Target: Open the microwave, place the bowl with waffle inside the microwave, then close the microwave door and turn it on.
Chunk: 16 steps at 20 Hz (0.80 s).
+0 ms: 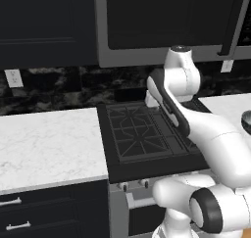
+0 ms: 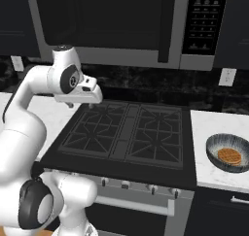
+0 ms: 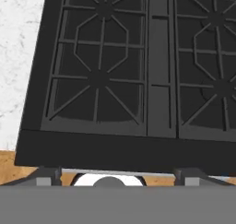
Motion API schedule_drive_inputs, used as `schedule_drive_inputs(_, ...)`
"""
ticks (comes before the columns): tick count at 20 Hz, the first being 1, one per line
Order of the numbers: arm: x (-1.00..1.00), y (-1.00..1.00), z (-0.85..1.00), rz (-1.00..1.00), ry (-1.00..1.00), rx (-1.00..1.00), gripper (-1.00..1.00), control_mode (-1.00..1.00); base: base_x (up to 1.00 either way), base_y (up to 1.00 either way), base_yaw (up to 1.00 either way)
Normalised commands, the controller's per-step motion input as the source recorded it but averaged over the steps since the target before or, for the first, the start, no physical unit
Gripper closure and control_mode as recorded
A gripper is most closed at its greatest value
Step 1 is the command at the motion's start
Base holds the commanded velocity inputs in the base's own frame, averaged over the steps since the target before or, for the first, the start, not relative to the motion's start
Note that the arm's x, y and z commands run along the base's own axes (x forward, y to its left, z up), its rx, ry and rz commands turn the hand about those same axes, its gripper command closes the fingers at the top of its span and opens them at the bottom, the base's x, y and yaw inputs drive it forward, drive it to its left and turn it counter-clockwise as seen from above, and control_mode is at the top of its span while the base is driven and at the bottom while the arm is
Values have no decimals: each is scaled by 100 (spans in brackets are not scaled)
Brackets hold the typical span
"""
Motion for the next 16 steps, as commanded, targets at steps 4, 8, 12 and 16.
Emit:
schedule_drive_inputs(4, -34, -21, 61, -1, -44, 0, -100, -100, 0, 0, 0)
schedule_drive_inputs(8, -6, -77, 97, -4, -43, 8, -100, -100, 0, 0, 0)
schedule_drive_inputs(12, 0, -76, 100, -6, -30, 8, -100, -100, 0, 0, 0)
schedule_drive_inputs(16, 0, -74, 100, -9, -27, 12, -100, -100, 0, 0, 0)
